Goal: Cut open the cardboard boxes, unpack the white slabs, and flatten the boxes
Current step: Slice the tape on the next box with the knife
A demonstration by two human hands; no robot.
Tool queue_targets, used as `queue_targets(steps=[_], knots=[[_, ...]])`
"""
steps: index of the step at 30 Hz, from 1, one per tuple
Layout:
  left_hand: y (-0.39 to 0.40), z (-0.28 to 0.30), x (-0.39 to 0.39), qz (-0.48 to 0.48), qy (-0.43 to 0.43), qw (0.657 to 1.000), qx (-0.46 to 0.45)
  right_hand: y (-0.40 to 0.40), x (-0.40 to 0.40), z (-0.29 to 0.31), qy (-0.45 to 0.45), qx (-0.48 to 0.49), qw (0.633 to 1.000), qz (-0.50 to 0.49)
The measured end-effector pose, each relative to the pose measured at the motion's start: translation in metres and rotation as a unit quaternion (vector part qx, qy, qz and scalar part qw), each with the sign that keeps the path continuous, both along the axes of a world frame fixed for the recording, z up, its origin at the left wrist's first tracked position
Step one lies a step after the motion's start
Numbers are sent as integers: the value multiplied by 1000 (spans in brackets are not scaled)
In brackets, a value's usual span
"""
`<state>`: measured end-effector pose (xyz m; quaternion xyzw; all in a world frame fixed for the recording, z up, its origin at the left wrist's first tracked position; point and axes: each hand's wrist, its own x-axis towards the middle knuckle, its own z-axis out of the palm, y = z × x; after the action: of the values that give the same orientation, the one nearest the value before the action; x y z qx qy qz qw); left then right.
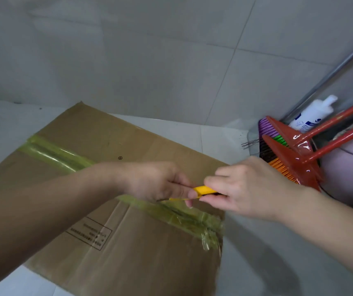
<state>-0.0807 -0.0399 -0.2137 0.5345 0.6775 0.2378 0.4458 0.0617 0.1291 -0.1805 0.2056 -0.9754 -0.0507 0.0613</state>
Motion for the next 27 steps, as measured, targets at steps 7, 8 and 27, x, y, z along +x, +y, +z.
queue_targets(steps=[7, 8, 27], knots=[[-20, 14, -59, 40, -50, 995, 80, -13, -61, 42, -27, 29, 998, 39], [-24, 17, -69, 41, -58, 993, 90, -17, -72, 50, -35, 31, 998, 47], [22, 7, -137, 270, 50, 959, 70, 51, -174, 3, 34, 34, 998, 25]])
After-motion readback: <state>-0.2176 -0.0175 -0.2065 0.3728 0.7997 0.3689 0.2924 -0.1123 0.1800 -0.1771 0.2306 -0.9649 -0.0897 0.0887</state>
